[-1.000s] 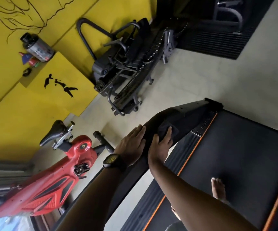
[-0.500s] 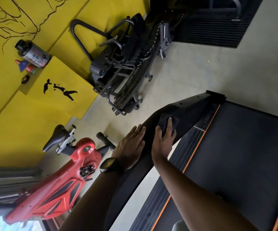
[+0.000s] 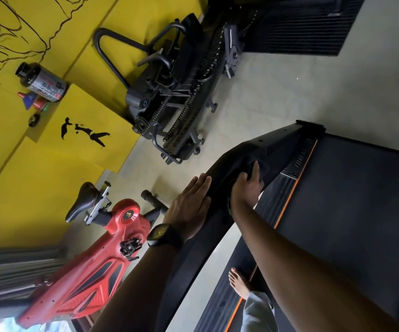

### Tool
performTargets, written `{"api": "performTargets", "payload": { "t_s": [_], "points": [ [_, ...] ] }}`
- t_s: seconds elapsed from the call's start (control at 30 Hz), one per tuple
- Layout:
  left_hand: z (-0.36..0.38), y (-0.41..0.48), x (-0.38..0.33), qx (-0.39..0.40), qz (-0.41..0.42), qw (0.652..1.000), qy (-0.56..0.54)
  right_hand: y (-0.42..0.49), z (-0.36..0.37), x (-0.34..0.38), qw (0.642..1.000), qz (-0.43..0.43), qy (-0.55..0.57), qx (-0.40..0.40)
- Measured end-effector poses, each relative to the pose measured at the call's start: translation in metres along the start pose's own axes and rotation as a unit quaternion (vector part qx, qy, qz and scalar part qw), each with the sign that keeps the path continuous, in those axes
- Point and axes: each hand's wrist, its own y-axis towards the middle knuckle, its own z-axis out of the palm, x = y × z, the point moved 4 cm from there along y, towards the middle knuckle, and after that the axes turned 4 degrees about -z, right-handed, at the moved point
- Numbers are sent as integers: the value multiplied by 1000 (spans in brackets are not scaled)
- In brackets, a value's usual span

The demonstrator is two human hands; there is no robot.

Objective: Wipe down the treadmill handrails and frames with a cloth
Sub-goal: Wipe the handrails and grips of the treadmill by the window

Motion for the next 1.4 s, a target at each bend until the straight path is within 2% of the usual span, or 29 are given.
{"api": "performTargets", "payload": {
  "t_s": [0.1,0.17,0.2,0.3,0.33,0.5,0.53,0.67,0.7,0.83,1.0,1.17,1.2,1.3,1.33,1.4],
  "points": [
    [0,1,-1,-9,-1,1000,5,-40,5,0,989,-140,-39,23],
    [2,3,1,-9,2,1000,2,-50,6,-4,982,-185,-25,29],
    [3,4,1,-7,1,1000,-5,-44,6,-5,984,-176,-11,23],
    [2,3,3,0,7,1000,-29,-35,6,-25,999,-32,31,-2],
    [1,2,3,-1,11,999,-35,-45,6,-30,999,-21,26,0],
    [-2,-1,2,-9,23,999,-40,-66,1,-17,979,-203,5,27],
    [-2,-1,2,-11,23,999,-40,-57,2,-14,979,-204,-2,17],
    [-3,-5,2,-21,24,999,-40,-60,-1,-29,997,-83,-7,-4],
    [-3,-5,3,-23,25,999,-40,-70,-2,-33,995,-93,-32,4],
    [-2,-4,3,-26,22,998,-43,-79,-3,-25,971,-230,-58,7],
    [-2,-10,3,-24,27,999,-19,-79,2,-29,991,-133,0,-4],
    [0,-13,5,-7,36,999,10,-99,3,-32,960,-277,-5,44],
    [-1,-14,6,-3,41,999,15,-92,4,-30,964,-263,1,34],
    [-2,-22,8,0,49,999,24,-81,5,-38,990,-136,31,-1],
    [-2,-25,9,1,50,998,24,-87,3,-40,992,-123,27,-1],
    [0,-27,10,-1,53,998,26,-103,1,-43,984,-176,15,18]
  ]
}}
